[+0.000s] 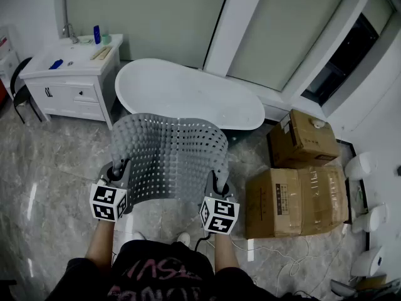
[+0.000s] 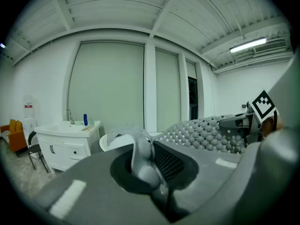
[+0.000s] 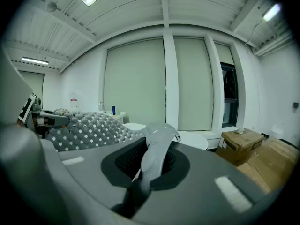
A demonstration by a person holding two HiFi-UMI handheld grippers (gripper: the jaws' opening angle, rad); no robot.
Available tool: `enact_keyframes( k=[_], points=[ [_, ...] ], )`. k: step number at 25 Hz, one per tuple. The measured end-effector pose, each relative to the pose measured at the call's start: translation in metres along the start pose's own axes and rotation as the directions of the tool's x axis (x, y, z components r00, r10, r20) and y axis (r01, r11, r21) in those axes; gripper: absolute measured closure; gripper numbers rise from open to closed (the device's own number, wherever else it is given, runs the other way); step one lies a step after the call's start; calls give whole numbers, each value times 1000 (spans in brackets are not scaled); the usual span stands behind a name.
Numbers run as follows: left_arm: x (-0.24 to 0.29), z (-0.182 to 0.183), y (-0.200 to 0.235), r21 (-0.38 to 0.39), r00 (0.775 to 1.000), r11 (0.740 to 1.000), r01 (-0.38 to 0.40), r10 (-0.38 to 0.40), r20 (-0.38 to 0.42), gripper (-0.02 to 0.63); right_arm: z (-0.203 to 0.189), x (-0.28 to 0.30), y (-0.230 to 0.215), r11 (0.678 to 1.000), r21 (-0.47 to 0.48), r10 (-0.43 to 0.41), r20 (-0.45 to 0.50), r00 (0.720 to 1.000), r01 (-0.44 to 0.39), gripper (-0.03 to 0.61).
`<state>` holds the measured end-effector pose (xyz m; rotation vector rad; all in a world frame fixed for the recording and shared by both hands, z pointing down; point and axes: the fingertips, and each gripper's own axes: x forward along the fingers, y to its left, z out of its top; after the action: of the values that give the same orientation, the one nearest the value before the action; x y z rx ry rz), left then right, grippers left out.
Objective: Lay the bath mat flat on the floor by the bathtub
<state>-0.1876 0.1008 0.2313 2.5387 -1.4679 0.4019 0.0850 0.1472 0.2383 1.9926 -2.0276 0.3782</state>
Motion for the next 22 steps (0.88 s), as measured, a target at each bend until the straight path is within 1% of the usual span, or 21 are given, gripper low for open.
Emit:
enact_keyframes(
  k=[10, 16, 22],
  points=[
    [-9, 0, 1, 1, 1000, 1000, -5, 5, 7, 594, 0, -5, 8, 1000, -16, 16, 2, 1000, -16, 532],
    [-14, -3, 2, -4, 1000, 1000, -6, 6, 15, 594, -2, -10, 9, 1000, 7, 6, 19, 1000, -7, 531],
    [-14, -8, 4, -11, 1000, 1000, 6, -6, 10, 594, -7, -11, 14, 1000, 3, -6, 9, 1000, 6, 529]
  ],
)
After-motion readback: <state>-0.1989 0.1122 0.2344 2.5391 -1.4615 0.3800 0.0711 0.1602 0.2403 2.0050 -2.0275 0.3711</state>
